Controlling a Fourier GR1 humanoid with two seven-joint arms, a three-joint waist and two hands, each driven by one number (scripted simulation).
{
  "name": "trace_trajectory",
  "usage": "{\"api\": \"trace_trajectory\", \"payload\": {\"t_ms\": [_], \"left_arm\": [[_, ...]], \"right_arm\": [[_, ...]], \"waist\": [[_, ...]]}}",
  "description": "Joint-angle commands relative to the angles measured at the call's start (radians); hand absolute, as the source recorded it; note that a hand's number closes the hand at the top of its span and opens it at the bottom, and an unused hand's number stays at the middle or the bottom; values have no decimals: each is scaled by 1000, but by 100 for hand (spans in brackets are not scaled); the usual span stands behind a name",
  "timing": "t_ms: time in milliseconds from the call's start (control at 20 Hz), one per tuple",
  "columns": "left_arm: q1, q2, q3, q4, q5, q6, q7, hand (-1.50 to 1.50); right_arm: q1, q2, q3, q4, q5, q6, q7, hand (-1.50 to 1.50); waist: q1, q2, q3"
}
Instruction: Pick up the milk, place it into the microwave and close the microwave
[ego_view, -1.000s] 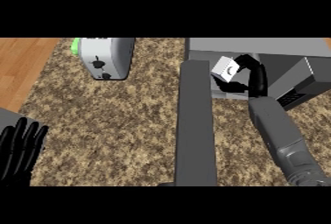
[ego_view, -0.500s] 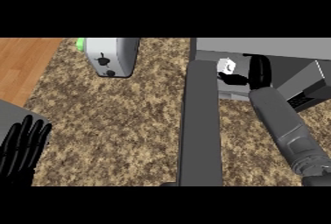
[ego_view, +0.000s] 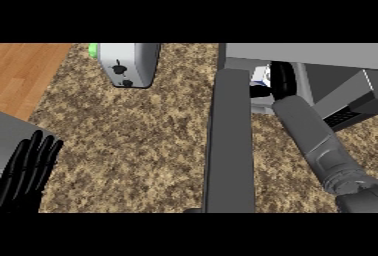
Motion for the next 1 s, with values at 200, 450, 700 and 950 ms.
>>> {"api": "trace_trajectory", "payload": {"t_ms": [200, 450, 700, 950], "left_arm": [[-24, -7, -14, -2, -31, 12, 3, -150], [3, -6, -8, 21, -48, 4, -37, -150], [21, -22, -42, -3, -75, 17, -6, -150], [47, -43, -91, -39, -85, 16, 12, -150]], "right_arm": [[-4, 37, -33, -3, -21, -75, -10, -150], [12, -6, -65, -12, -47, -57, -38, -150], [27, -44, -83, -26, -59, -33, -77, -150], [-7, -93, -103, -31, -69, -39, -71, -150]], "waist": [[-9, -1, 0], [-15, -4, -1], [-32, -11, -1], [-30, -12, -1]]}}
